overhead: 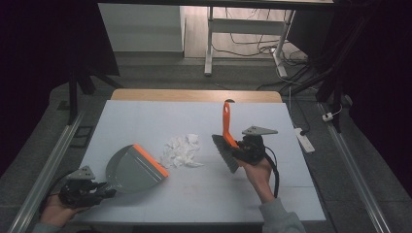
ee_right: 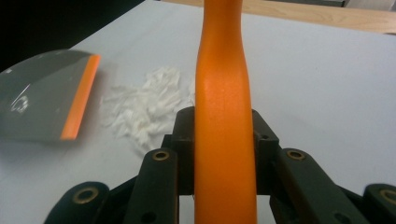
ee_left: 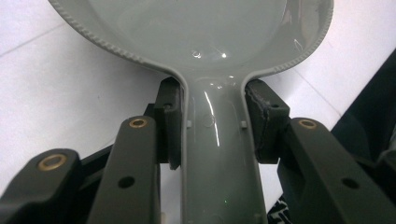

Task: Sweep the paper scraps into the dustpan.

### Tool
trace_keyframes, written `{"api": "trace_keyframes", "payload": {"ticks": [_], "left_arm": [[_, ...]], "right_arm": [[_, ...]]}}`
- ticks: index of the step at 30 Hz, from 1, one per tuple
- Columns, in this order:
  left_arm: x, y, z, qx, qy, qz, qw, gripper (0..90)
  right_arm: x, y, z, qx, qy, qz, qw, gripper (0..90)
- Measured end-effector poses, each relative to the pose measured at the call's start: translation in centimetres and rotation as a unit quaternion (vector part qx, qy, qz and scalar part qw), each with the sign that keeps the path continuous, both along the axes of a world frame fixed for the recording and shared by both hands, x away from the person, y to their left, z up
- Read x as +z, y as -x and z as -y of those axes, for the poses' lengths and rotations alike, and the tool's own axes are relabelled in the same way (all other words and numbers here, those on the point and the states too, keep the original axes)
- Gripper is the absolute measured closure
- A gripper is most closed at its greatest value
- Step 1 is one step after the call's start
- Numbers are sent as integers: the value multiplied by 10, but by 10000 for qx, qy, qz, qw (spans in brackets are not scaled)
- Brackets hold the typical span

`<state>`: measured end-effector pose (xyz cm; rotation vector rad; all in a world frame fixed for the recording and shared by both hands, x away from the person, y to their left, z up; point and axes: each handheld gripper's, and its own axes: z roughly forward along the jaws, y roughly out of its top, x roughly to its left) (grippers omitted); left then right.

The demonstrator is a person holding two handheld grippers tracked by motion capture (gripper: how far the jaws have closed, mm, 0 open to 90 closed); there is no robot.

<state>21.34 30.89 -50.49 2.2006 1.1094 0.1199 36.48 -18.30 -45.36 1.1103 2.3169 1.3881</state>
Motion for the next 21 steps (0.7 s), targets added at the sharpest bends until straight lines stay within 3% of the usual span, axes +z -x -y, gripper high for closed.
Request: {"api": "trace_keyframes", "payload": {"ticks": [6,11,14,21], "left_arm": [[-2,2,-5,-115,-66,-40,9999,614],[-3,1,-2,-276,-276,-152,9991,614],[-4,0,-2,-223,-286,-156,9992,614],[-6,-5,1,-357,-240,-218,9988,614]], "right_arm": [[0,-21,-17,-85,77,-38,9999,697],[-4,-37,-29,-159,129,-115,9997,697],[-5,-42,-36,-184,239,-148,9994,698],[-12,-56,-50,-219,415,-257,9986,698]]}}
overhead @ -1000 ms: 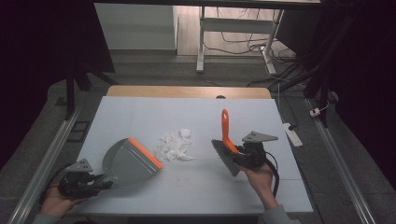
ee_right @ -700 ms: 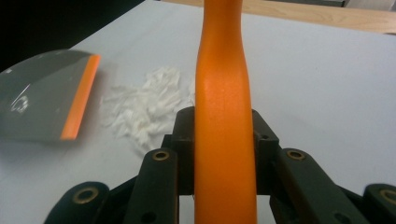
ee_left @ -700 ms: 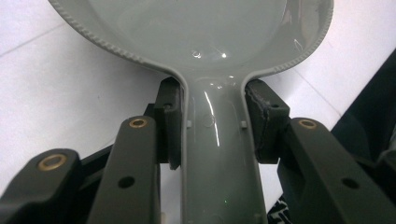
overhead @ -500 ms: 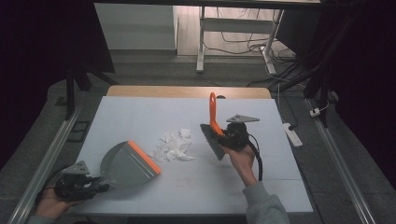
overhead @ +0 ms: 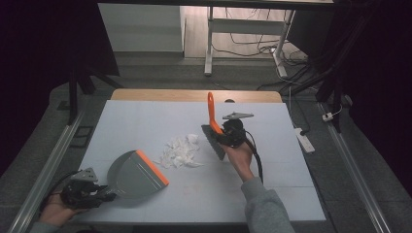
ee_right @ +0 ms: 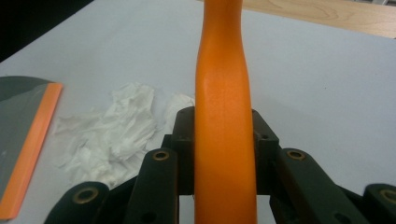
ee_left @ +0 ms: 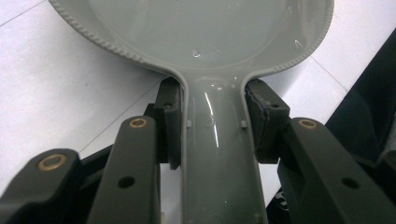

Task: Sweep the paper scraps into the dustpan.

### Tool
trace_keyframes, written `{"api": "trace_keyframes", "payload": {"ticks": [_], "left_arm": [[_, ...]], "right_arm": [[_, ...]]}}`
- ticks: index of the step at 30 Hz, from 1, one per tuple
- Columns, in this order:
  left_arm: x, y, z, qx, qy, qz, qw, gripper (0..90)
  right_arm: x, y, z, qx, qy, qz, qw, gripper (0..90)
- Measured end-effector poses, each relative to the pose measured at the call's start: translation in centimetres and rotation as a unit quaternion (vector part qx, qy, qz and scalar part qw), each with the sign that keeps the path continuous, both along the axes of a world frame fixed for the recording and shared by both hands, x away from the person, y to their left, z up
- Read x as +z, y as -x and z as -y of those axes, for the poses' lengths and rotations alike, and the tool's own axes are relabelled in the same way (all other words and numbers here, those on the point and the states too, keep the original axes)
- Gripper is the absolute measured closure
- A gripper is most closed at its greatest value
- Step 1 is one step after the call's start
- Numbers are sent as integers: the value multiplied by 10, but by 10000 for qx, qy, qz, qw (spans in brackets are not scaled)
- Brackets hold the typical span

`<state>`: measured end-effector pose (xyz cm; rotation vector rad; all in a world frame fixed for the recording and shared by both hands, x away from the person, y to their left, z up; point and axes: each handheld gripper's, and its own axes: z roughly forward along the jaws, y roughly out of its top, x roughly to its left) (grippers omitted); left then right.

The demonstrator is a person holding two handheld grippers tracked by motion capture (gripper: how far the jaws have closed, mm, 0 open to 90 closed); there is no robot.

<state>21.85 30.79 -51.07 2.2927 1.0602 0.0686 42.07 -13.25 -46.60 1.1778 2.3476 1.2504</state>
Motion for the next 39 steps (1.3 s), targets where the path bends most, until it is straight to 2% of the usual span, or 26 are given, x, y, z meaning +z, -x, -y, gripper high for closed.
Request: {"api": "trace_keyframes", "payload": {"ticks": [10,17,27,32,39], "left_arm": [[-3,-4,2,-63,69,-62,9999,614],[-3,-6,4,-75,109,-77,9999,614],[-5,-9,6,-129,125,-85,9998,614],[-5,-10,7,-161,116,-83,9998,614],[-5,-11,9,-166,124,-97,9997,614]], "right_arm": [[-8,-19,-13,-132,198,-139,9996,698],[-13,-33,-24,-167,468,-198,9986,698],[-17,-48,-44,-170,793,-518,9954,700],[-19,-53,-60,-77,1093,-605,9921,700],[-20,-46,-81,276,1211,-634,9902,700]]}}
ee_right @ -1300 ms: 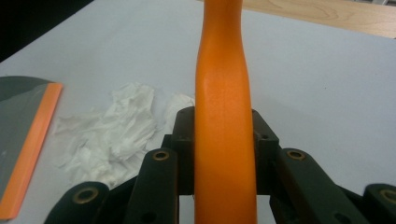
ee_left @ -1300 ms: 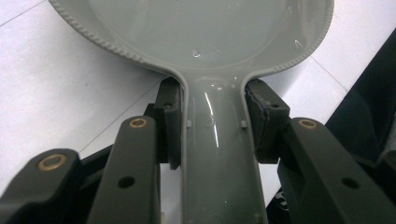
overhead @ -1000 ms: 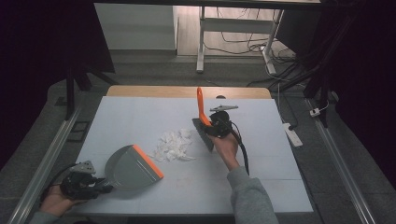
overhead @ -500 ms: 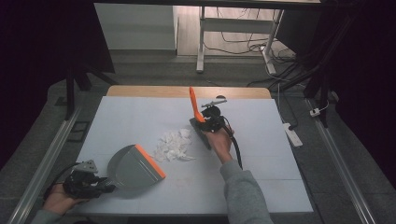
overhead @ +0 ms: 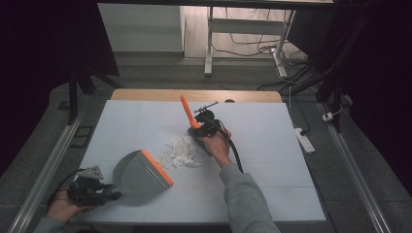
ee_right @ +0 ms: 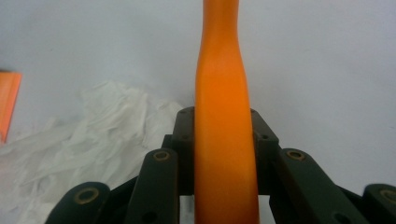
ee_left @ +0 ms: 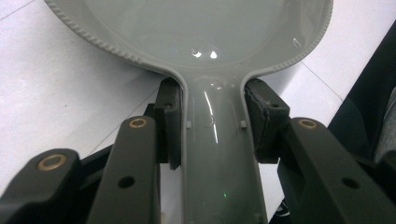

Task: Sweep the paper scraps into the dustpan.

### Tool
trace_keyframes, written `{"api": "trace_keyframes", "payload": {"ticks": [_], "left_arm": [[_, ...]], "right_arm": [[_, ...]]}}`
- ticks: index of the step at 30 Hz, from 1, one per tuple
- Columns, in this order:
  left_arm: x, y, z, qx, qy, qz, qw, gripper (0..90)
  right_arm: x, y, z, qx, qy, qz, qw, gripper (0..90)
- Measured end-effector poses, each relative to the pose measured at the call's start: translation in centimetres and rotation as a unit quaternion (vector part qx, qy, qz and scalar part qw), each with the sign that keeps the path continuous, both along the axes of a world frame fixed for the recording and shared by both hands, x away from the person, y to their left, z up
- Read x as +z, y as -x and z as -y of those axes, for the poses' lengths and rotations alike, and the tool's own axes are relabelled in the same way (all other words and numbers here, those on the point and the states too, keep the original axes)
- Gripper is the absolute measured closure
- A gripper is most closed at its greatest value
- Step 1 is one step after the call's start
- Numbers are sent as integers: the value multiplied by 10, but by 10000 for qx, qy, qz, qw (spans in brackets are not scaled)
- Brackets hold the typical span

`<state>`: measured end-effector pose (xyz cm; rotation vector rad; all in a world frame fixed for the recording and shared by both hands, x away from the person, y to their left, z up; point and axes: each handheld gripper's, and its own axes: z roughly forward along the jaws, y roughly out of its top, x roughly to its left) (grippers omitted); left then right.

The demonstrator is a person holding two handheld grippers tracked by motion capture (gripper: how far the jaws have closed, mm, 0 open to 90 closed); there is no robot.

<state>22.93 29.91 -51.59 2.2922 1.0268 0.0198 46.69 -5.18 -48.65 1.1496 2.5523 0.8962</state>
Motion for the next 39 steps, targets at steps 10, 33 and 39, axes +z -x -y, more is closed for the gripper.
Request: {"api": "trace_keyframes", "payload": {"ticks": [10,33,39], "left_arm": [[0,-2,5,-36,-42,-9,10000,614],[0,-6,12,-22,-43,11,10000,613],[0,-6,12,-30,-34,10,10000,614]], "right_arm": [[0,16,-12,348,20,-17,9994,700],[25,65,-35,1241,-630,166,9901,699],[34,53,-13,782,-631,407,9941,699]]}}
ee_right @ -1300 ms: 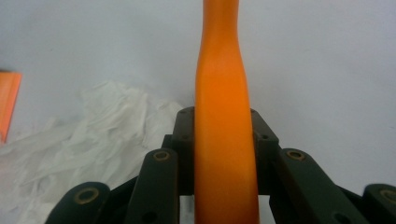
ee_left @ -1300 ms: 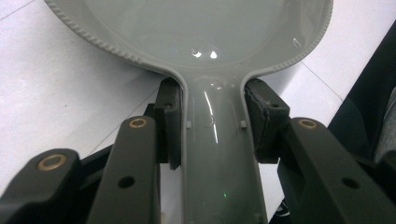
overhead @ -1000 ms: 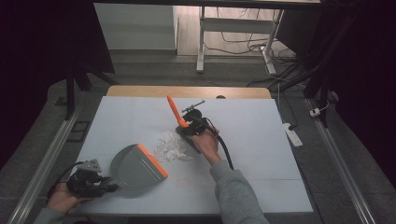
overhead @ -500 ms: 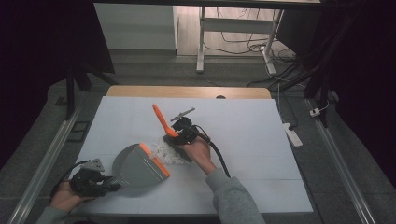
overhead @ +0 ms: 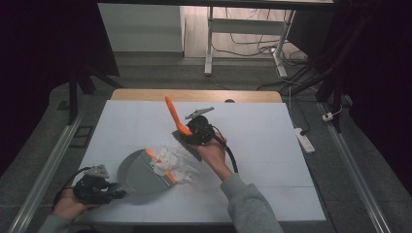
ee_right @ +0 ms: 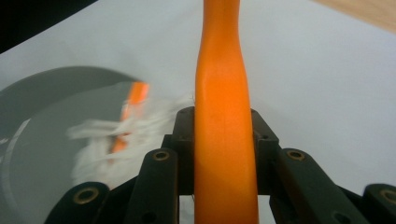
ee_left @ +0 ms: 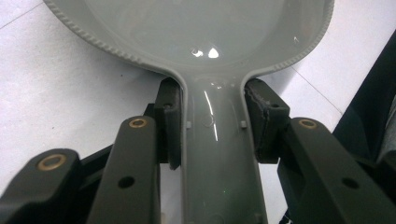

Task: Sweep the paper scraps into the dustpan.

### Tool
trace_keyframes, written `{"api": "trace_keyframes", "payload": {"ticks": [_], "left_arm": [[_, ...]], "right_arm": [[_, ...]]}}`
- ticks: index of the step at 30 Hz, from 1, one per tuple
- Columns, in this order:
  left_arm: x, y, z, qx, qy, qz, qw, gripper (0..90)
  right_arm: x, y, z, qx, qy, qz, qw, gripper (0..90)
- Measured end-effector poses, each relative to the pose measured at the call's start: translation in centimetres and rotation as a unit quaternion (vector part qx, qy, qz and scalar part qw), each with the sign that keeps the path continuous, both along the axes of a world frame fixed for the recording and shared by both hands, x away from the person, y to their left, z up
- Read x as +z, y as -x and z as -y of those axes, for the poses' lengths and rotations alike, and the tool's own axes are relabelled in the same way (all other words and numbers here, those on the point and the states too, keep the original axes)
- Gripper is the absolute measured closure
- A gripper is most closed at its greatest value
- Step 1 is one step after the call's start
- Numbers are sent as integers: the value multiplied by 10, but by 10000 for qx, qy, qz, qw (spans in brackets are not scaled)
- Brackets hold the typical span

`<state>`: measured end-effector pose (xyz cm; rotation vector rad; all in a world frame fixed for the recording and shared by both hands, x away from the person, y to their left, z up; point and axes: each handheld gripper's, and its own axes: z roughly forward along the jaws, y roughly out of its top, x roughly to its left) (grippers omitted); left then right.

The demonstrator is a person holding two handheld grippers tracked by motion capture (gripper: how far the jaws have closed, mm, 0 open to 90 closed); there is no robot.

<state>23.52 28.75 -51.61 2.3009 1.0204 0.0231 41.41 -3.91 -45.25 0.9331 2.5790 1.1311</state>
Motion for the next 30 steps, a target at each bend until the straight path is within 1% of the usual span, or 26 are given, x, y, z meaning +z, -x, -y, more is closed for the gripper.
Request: {"api": "trace_keyframes", "payload": {"ticks": [1,3,5,7,8,11,14,18,22,25,30], "left_arm": [[0,0,0,-5,-1,-6,10000,614],[0,0,0,-2,12,-6,10000,614],[0,-1,-1,-20,15,-15,10000,614],[-1,-1,-1,-25,21,-14,10000,614],[-1,-1,-1,-25,20,-14,10000,614],[-1,-1,-1,-34,9,-21,10000,614],[-1,-1,-1,-42,21,-14,10000,613],[-1,-1,-1,-35,31,-14,10000,614],[-1,-1,-1,-33,30,-13,10000,614],[-1,-1,-1,-32,33,-8,10000,614],[-1,-1,-1,-24,28,-8,10000,613]], "right_arm": [[-1,-4,3,-93,22,22,10000,699],[-4,-11,8,-233,35,-17,9997,699],[-9,-16,9,-313,103,-56,9994,699],[-15,-20,5,-353,194,-149,9991,699],[-18,-22,3,-341,250,-145,9990,699],[-27,-27,-5,-356,301,-249,9986,699],[-33,-29,-14,-332,428,-314,9980,699],[-35,-27,-28,-195,502,-357,9979,699],[-37,-23,-43,-18,571,-360,9977,699],[-37,-16,-53,124,643,-352,9972,699],[-37,-5,-64,376,629,-373,9966,699]]}}
